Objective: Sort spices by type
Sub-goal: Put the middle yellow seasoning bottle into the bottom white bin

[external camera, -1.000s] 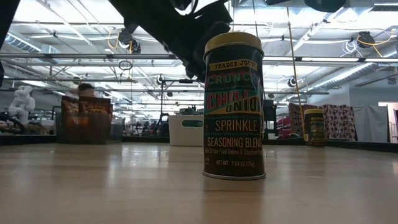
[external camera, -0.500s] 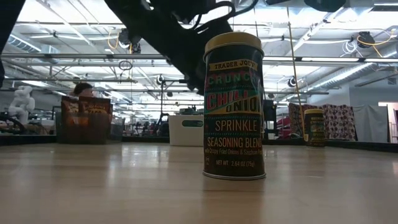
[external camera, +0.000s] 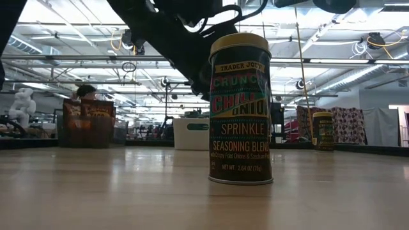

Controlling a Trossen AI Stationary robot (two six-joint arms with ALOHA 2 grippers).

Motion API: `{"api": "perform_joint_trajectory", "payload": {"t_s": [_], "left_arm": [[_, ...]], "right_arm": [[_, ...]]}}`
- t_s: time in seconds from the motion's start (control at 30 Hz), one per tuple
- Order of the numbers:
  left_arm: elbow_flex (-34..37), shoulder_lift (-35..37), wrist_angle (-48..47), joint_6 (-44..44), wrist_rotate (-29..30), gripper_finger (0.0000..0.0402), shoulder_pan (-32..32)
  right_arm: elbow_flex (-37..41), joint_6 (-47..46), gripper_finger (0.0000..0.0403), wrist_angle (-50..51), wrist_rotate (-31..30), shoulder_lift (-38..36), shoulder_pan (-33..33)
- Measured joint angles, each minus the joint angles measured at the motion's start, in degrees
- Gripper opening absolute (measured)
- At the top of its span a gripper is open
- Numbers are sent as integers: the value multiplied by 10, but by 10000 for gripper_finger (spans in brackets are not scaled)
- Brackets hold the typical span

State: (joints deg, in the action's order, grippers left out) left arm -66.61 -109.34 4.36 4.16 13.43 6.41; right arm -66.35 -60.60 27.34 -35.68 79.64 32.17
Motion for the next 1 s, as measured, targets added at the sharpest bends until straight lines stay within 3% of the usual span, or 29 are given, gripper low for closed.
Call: {"api": "perform_joint_trajectory", "payload": {"t_s": [0.23, 0.5, 0.7, 1.0], "left_arm": [[0, 0, -13, 2, -1, 284, 2], [0, 4, -15, 15, -14, 232, 4], [0, 24, -27, 15, -14, 231, 4], [-1, 139, -166, -13, -27, 231, 4]], "right_arm": [[0, 0, 274, 5, 0, 0, 0], [0, 0, 274, 6, 0, 0, 0], [0, 0, 274, 6, 0, 0, 0], [0, -1, 274, 6, 0, 0, 0]]}}
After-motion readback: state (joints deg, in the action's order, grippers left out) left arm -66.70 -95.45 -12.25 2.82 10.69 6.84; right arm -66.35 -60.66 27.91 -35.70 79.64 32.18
